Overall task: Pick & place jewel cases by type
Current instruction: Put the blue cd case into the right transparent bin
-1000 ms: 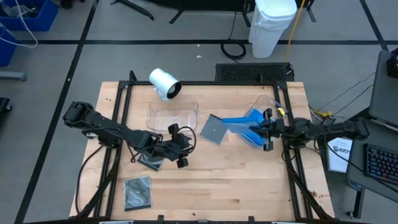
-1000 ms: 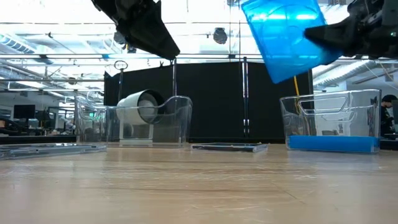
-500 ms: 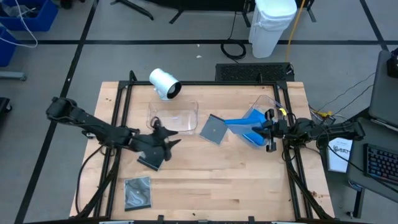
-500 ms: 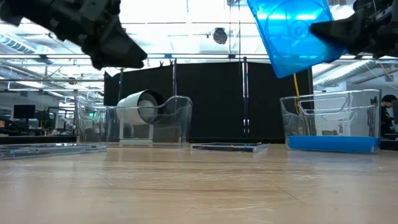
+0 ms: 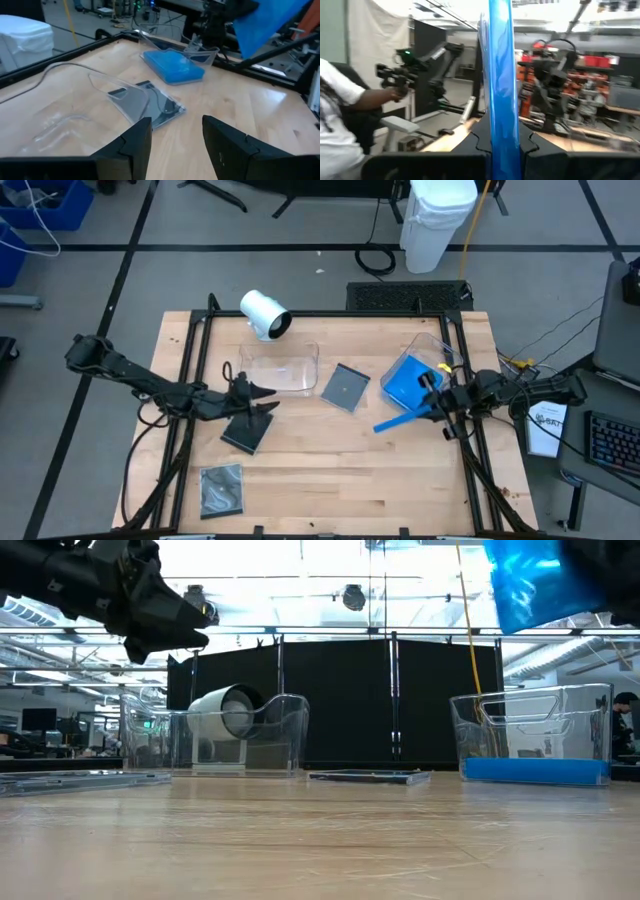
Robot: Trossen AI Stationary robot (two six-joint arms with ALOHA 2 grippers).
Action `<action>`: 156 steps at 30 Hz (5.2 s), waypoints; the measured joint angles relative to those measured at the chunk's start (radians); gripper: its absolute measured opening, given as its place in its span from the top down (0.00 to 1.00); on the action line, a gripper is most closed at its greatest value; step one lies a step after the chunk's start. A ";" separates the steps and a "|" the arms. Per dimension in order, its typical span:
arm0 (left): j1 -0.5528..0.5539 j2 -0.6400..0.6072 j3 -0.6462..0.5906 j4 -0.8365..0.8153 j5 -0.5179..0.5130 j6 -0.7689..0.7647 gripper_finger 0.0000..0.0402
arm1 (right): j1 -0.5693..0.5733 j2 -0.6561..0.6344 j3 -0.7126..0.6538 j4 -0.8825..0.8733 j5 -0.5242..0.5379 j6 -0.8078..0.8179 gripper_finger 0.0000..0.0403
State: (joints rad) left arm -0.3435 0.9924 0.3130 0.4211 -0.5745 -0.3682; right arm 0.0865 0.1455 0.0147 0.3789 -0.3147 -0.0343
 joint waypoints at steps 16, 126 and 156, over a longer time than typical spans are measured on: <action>0.000 0.002 0.000 -0.009 0.017 0.007 0.55 | 0.033 0.000 0.000 0.022 0.001 -0.011 0.97; 0.000 0.002 0.000 -0.005 0.019 0.005 0.55 | 0.043 0.451 0.215 0.378 0.517 0.092 0.98; 0.000 0.002 0.001 0.000 0.026 0.005 0.55 | 0.451 0.516 0.829 -1.150 1.094 0.846 0.98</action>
State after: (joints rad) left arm -0.3435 0.9947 0.3138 0.4210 -0.5489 -0.3631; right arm 0.5376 0.6615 0.8441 -0.7708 0.7788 0.8122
